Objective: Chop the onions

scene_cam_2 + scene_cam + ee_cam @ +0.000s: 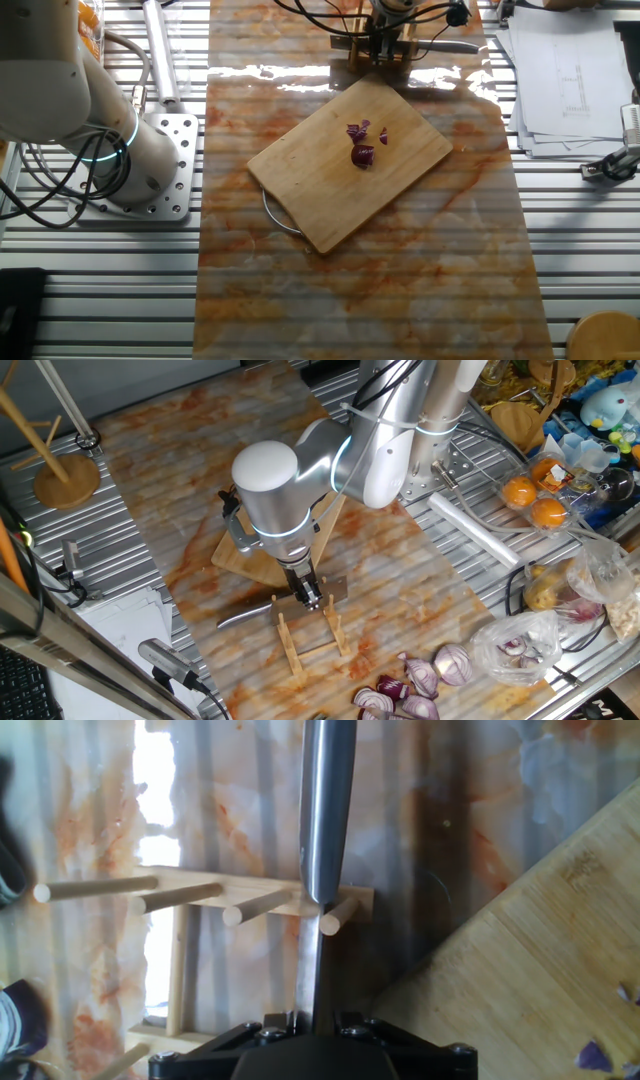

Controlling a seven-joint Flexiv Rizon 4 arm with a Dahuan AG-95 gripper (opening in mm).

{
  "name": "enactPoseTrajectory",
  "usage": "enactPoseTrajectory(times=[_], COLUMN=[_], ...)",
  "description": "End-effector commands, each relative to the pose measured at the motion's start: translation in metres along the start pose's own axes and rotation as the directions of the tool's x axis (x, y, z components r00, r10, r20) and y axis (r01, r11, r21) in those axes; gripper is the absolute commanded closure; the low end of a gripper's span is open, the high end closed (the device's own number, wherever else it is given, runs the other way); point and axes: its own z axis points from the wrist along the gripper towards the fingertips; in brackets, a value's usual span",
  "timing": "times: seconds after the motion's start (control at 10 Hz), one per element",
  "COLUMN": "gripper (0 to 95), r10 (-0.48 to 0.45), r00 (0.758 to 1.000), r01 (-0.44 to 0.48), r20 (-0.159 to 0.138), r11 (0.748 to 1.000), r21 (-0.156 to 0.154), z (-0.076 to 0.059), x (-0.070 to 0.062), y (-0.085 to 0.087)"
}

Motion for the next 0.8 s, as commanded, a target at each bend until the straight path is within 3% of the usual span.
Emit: enactPoseTrajectory(times=[0.1,0.8], gripper=[95.0,95.0], r10=[0.002,-0.002], r00=[1.0,1.0], r01=[-0.002,0.002], r20=[0.001,0.005], r11=[1.0,1.0], r21=[-0.001,-0.007], z=[-0.0001,-0.001], x=[0.0,0.0002], y=[-0.0001,0.0])
